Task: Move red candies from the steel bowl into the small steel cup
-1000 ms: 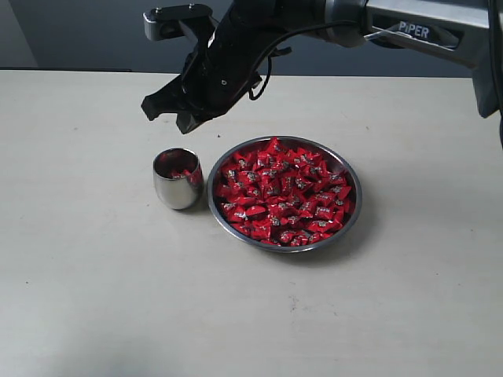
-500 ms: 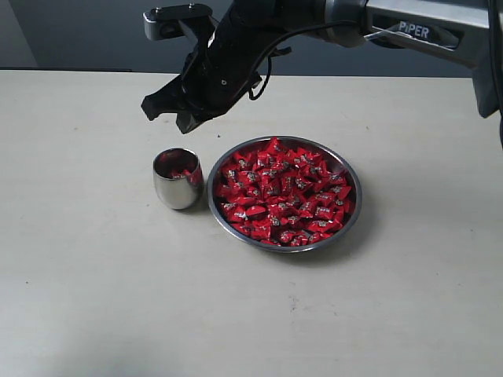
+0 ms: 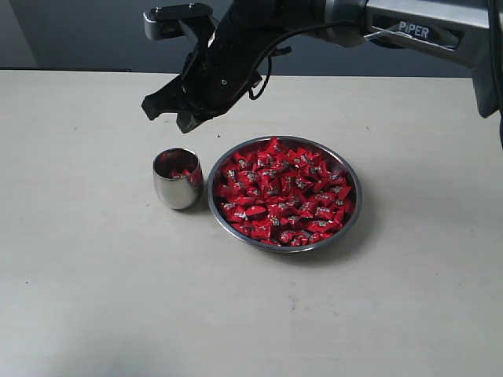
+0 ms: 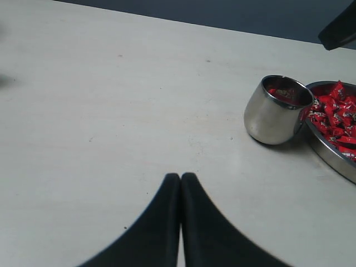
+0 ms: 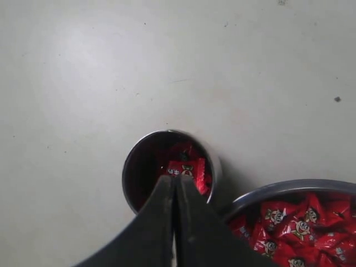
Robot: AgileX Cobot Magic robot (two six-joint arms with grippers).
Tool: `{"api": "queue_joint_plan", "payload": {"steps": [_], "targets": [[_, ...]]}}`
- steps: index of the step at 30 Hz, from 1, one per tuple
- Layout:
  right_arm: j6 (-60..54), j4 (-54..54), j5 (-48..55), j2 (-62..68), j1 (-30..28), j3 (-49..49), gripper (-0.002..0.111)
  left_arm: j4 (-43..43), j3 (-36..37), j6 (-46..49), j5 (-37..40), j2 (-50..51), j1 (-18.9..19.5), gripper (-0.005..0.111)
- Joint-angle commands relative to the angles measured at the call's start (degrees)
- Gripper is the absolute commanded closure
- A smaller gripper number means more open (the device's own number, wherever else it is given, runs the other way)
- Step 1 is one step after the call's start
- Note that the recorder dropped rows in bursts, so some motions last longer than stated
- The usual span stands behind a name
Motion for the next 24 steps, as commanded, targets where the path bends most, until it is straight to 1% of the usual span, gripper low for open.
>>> {"api": "queue_joint_plan", "payload": {"steps": [1, 24], "targets": [[-0.2, -1.2, -0.6, -0.5, -0.1, -0.3, 0.109, 0.0, 0.1, -0.1, -0.1, -0.2, 0.1, 0.106], [-0.2, -2.8, -0.7, -0.5, -0.1, -0.3, 0.109, 0.0, 0.1, -0.1, -0.1, -0.2, 0.1, 0.106]]}}
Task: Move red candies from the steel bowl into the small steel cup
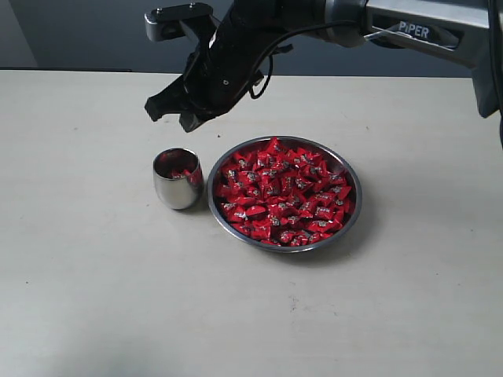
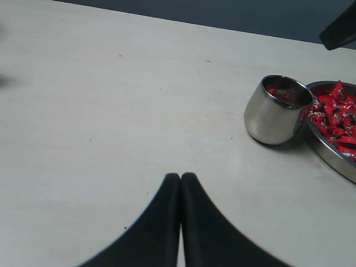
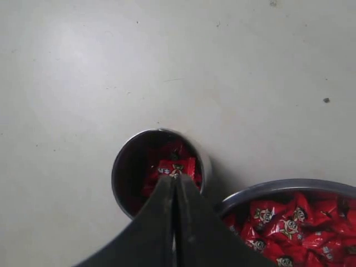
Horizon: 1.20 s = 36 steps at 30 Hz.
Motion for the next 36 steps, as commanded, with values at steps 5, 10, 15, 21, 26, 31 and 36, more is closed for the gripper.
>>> {"api": "queue_joint_plan", "payload": {"steps": [5, 10, 15, 21, 26, 31, 36], "targets": [[-0.2, -1.1, -0.6, -0.5, -0.1, -0.3, 0.109, 0.0, 0.1, -0.1, -0.1, -0.2, 0.1, 0.106], [0.1, -1.1, -0.2, -0.5, -0.2, -0.3, 0.109, 0.0, 0.1, -0.1, -0.1, -0.2, 0.1, 0.106], [1.2, 0.8, 6.0, -0.5, -2.8, -0.3, 0.109, 0.0, 0.1, -0.1, -0.4, -0.2, 0.1, 0.106], [1.2, 0.9, 10.2, -3.0, -7.6, 5.9, 0.109, 0.0, 0.1, -0.1, -0.4, -0.2, 0.1, 0.106], [0.0, 0.9, 3.9, -8.0, -8.9, 16.0, 0.109, 0.0, 0.1, -0.1, -0.4, -0.2, 0.1, 0.106], [-2.7, 2.0, 1.9, -8.4, -8.9, 19.6, 0.109, 0.0, 0.1, -0.1, -0.4, -0.2, 0.1, 0.106], [-4.5, 4.7, 0.7, -6.7, -8.9, 19.9, 0.091, 0.0, 0.1, -0.1, -0.4, -0.2, 0.1, 0.106]]}}
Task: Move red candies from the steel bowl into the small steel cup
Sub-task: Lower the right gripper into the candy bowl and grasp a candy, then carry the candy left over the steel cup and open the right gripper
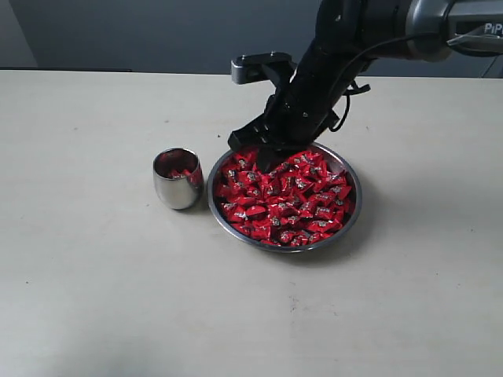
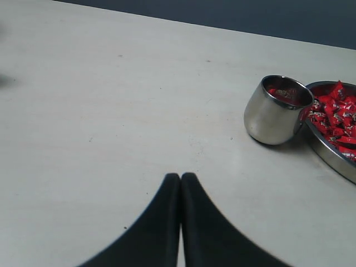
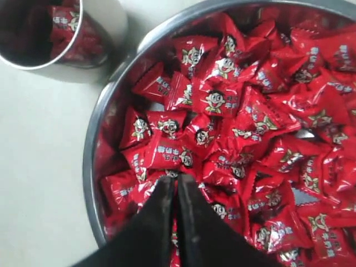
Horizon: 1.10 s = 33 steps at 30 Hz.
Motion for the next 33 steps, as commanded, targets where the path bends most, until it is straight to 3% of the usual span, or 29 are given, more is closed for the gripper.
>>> {"api": "queue_joint_plan", "payload": {"steps": [1, 5, 23, 25, 29, 33], "targets": [[-1.5, 2.1, -2.7, 1.3, -0.2, 0.2, 0.083, 0.0, 0.1, -0.1, -0.4, -0.2, 0.1, 0.106], [-1.5, 2.6, -5.3, 2.9, -0.2, 0.2, 0.061, 0.0, 0.1, -0.1, -0.4, -0.2, 0.1, 0.106], [-0.5, 1.2, -9.6, 13.9, -0.2, -7.1, 0.061, 0.0, 0.1, -0.1, -0.4, -0.2, 0.1, 0.106], [0.3, -0.1, -9.9, 14.5, -0.2, -7.1, 0.068, 0.0, 0.1, -0.1, -0.4, -0.2, 0.1, 0.106], [0.4, -1.6, -9.8, 13.8, -0.4, -7.1, 0.109, 0.0, 0.1, -0.1, -0.1, -0.2, 0.1, 0.106], [0.6, -2.3, -9.5, 9.9, -0.5, -7.2, 0.108, 0.0, 0.1, -0.1, -0.1, -0.2, 0.1, 0.106]]}}
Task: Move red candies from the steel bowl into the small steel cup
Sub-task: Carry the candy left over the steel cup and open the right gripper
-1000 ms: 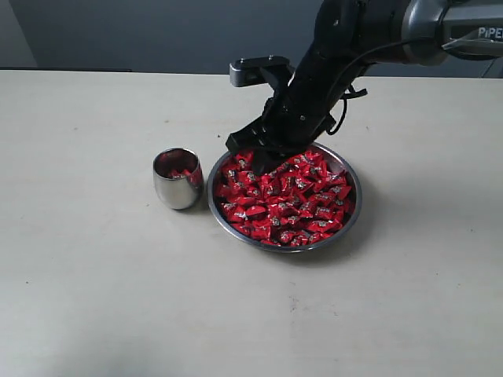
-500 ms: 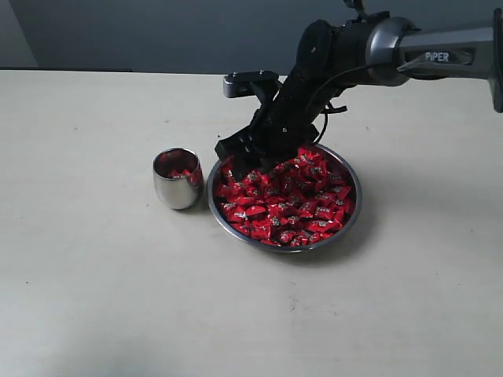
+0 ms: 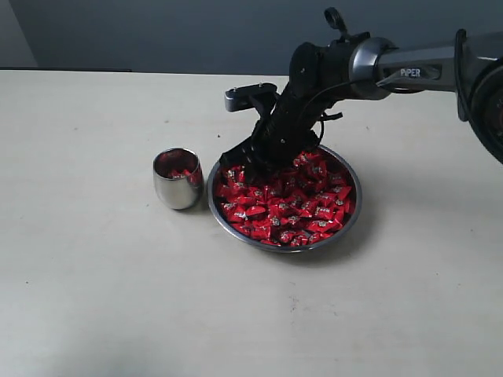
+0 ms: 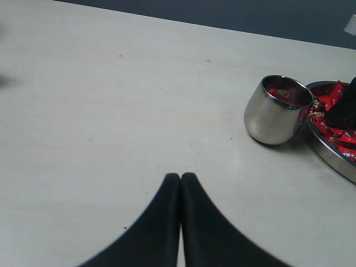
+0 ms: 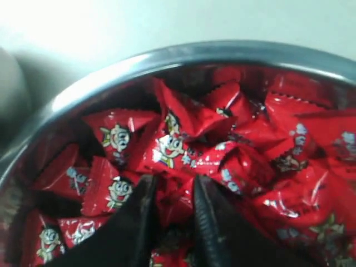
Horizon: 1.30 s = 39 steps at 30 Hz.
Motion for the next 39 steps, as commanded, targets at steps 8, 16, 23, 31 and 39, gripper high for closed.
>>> {"api": "queue_joint_plan", "payload": {"steps": [8, 16, 23, 31, 39], "targets": [[-4.3, 10.1, 1.1, -12.0, 0.0, -0.9, 0.108, 0.0, 0.1, -0.1, -0.1, -0.2, 0.1, 0.106], [-13.9, 19.7, 1.6, -8.2, 6.2, -2.7, 0.108, 0.0, 0.1, -0.1, -0.1, -0.2, 0.1, 0.106], [-13.0, 15.3, 2.7, -2.2, 7.5, -9.9, 0.091, 0.0, 0.1, -0.1, -0.1, -0.2, 0.1, 0.106], [-12.0, 14.2, 2.5, -2.5, 7.5, -10.0, 0.068, 0.0, 0.1, -0.1, -0.3, -0.2, 0.1, 0.106], [-10.4, 12.9, 2.7, -4.0, 7.5, -10.0, 0.068, -0.2, 0.1, -0.1, -0.3, -0.2, 0.1, 0.106]]}}
